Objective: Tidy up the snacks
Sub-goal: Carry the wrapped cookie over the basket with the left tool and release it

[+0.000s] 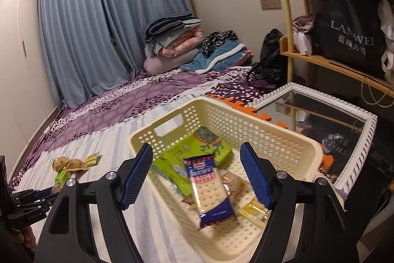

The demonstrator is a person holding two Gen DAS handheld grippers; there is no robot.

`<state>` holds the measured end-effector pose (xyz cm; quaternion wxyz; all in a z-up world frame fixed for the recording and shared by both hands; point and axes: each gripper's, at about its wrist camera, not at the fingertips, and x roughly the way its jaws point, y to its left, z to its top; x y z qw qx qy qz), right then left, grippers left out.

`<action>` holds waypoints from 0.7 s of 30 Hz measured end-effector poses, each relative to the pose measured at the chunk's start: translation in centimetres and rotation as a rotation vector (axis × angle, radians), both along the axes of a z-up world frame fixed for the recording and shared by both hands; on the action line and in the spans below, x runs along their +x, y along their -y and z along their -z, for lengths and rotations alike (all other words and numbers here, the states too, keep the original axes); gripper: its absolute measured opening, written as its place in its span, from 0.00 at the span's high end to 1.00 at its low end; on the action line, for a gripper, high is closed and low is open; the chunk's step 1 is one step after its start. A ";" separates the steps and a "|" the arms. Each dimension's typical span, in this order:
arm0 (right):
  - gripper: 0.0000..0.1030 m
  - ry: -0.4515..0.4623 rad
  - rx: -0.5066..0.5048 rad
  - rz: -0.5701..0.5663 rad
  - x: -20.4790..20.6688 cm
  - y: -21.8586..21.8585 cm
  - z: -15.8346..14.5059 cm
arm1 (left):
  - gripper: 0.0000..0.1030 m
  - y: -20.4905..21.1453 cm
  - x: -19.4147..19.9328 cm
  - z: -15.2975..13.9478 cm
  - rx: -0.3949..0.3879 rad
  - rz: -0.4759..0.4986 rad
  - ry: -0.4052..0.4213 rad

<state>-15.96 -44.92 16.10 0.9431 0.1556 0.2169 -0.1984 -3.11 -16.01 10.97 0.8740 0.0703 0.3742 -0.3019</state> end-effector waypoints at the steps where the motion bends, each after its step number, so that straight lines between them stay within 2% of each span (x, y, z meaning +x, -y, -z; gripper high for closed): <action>1: 0.29 0.001 0.007 0.011 -0.2 0.5 0.2 | 0.62 0.8 -0.1 -0.3 -0.005 0.014 0.000; 13: 0.29 0.004 0.078 0.083 -2.1 5.3 2.1 | 0.62 13.7 -0.7 -3.9 -0.010 0.245 0.027; 21: 0.29 0.002 0.094 0.122 -3.4 6.8 2.6 | 0.62 20.8 -1.6 -4.2 -0.011 0.385 0.028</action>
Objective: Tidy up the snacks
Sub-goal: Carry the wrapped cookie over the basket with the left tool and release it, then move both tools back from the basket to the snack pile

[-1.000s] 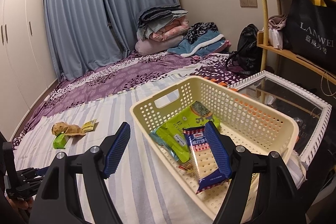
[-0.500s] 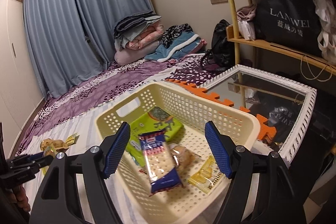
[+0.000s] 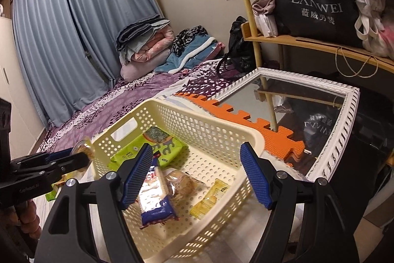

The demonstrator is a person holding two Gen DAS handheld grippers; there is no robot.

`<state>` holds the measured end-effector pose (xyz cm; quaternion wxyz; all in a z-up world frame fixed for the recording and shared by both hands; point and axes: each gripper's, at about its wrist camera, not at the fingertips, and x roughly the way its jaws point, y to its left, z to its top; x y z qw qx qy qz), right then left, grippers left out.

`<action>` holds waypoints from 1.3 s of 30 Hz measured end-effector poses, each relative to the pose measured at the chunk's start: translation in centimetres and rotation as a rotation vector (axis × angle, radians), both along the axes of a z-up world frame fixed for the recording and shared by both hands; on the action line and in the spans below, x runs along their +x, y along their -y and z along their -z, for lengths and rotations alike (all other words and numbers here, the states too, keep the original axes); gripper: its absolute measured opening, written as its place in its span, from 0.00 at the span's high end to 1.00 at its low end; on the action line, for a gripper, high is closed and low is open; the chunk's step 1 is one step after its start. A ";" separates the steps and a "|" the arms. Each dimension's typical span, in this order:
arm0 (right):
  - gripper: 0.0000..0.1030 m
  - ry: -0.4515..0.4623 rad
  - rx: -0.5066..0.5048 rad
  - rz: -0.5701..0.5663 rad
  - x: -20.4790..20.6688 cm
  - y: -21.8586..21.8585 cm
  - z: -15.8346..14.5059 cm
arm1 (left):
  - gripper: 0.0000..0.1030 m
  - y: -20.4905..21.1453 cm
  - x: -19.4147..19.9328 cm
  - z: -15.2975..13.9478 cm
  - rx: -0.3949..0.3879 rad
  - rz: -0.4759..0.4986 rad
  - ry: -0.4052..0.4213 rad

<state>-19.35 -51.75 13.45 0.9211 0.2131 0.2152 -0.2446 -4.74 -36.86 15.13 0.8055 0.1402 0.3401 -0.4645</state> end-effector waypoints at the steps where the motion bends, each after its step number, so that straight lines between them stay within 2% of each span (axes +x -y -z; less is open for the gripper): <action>1: 0.29 -0.002 0.001 0.003 -0.1 0.1 0.0 | 0.62 0.7 0.0 0.1 0.001 0.012 -0.010; 3: 0.29 -0.005 0.002 0.009 -0.2 0.3 0.1 | 0.49 1.6 0.0 0.4 -0.004 0.036 -0.026; 4: 0.29 -0.006 0.002 0.011 -0.2 0.3 0.1 | 0.28 1.7 -0.1 0.5 -0.007 0.036 -0.023; 5: 0.29 -0.007 0.002 0.012 -0.1 0.3 0.1 | 0.12 1.6 -0.2 0.4 -0.015 0.021 -0.008; 6: 0.29 -0.008 0.001 0.012 0.0 0.3 0.1 | 0.09 1.4 -0.3 0.4 -0.023 0.012 0.003; 11: 0.29 -0.003 -0.004 0.001 0.6 -0.2 -0.1 | 0.07 -0.1 0.7 0.4 -0.023 -0.031 -0.006; 13: 0.29 -0.002 -0.007 -0.010 1.0 -0.6 -0.3 | 0.03 -1.0 1.2 0.5 -0.024 -0.064 -0.010; 27: 0.28 -0.025 -0.064 -0.077 3.3 -4.6 -1.7 | 0.03 -6.1 4.1 1.2 -0.035 -0.206 -0.049; 29: 0.27 -0.029 -0.071 -0.091 3.7 -5.2 -1.9 | 0.03 -7.1 4.5 1.3 -0.041 -0.224 -0.055; 32: 0.20 -0.038 -0.080 -0.118 4.5 -6.4 -2.0 | 0.03 -8.5 4.9 1.5 -0.052 -0.242 -0.067; 39: 0.19 -0.067 -0.109 -0.199 6.8 -9.7 -2.1 | 0.03 -12.0 6.0 2.2 -0.061 -0.317 -0.079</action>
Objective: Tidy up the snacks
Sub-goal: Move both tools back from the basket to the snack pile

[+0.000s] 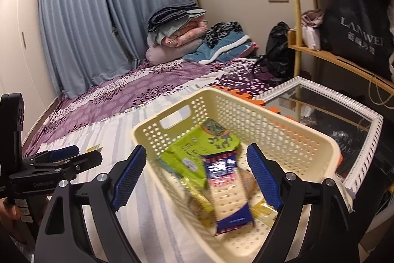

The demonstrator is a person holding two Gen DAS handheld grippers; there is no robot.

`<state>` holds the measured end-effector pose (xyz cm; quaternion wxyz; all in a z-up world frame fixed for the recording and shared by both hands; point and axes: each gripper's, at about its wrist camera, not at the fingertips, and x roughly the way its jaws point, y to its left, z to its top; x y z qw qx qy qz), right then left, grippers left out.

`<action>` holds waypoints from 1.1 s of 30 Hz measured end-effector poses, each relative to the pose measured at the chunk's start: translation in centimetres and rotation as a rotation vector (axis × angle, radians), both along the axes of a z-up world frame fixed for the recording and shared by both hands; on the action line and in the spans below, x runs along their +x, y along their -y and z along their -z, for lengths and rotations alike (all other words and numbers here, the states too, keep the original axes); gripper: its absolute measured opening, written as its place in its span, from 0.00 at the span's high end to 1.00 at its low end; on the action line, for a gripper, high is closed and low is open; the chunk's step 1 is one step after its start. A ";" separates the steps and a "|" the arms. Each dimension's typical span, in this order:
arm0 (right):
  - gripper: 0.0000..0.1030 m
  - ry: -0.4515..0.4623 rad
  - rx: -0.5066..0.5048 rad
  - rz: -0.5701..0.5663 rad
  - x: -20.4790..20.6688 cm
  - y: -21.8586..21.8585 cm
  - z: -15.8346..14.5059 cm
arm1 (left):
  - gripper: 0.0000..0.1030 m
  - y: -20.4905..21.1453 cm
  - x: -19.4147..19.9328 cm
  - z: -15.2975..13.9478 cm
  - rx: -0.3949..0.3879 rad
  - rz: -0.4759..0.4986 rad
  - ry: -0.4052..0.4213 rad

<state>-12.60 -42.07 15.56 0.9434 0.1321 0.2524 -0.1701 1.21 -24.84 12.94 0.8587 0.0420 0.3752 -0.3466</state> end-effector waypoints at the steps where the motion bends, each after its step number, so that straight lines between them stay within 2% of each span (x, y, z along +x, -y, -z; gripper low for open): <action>1: 0.19 -0.004 -0.006 -0.014 0.3 -0.6 0.0 | 0.03 -0.6 0.1 0.1 -0.004 -0.005 0.000; 18: 0.19 -0.080 -0.020 -0.211 4.8 -8.4 1.6 | 0.03 -8.7 1.9 0.8 0.046 -0.186 0.034; 33: 0.19 -0.142 -0.008 -0.322 7.5 -13.1 3.6 | 0.03 -12.2 3.1 1.7 0.069 -0.257 0.033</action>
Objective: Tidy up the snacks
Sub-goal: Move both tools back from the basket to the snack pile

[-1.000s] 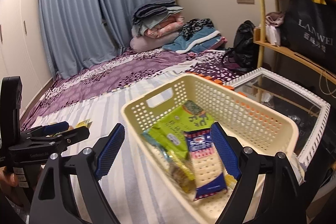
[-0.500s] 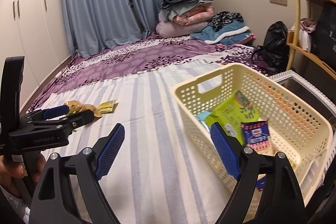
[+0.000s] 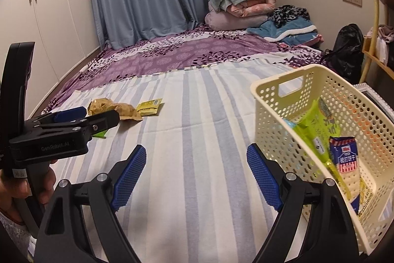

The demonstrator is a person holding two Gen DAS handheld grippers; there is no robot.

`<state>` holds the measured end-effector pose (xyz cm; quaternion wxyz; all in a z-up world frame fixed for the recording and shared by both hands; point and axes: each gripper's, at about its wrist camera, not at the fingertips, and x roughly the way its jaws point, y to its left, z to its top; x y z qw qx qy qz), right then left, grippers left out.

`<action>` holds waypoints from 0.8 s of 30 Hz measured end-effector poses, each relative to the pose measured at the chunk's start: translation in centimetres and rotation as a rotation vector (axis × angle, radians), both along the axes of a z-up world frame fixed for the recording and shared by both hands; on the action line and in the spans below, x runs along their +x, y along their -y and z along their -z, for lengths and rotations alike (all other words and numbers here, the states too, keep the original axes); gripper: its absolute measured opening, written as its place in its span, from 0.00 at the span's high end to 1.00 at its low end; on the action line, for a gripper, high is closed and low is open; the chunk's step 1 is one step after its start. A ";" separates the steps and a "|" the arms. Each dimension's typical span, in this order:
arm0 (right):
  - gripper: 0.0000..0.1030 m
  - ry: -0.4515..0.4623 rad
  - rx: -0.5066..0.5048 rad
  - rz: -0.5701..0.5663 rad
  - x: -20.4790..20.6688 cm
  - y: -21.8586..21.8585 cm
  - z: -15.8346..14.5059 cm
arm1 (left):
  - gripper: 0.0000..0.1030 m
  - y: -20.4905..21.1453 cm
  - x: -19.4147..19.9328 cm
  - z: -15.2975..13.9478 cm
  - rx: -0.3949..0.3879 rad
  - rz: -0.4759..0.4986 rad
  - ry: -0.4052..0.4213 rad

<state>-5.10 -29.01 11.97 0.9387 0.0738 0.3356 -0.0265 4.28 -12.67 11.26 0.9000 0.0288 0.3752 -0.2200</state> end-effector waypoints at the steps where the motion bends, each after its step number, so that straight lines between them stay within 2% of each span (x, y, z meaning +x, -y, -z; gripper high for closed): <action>1: 0.19 -0.002 0.004 -0.006 0.2 -0.3 0.1 | 0.03 -0.1 0.1 0.0 0.005 -0.003 0.003; 14: 0.19 -0.029 0.039 -0.050 2.3 -2.2 0.7 | 0.03 -4.0 1.4 1.0 0.003 -0.089 -0.012; 24: 0.16 -0.039 0.047 -0.076 3.2 -3.5 1.2 | 0.03 -9.9 2.6 2.7 0.009 -0.195 -0.032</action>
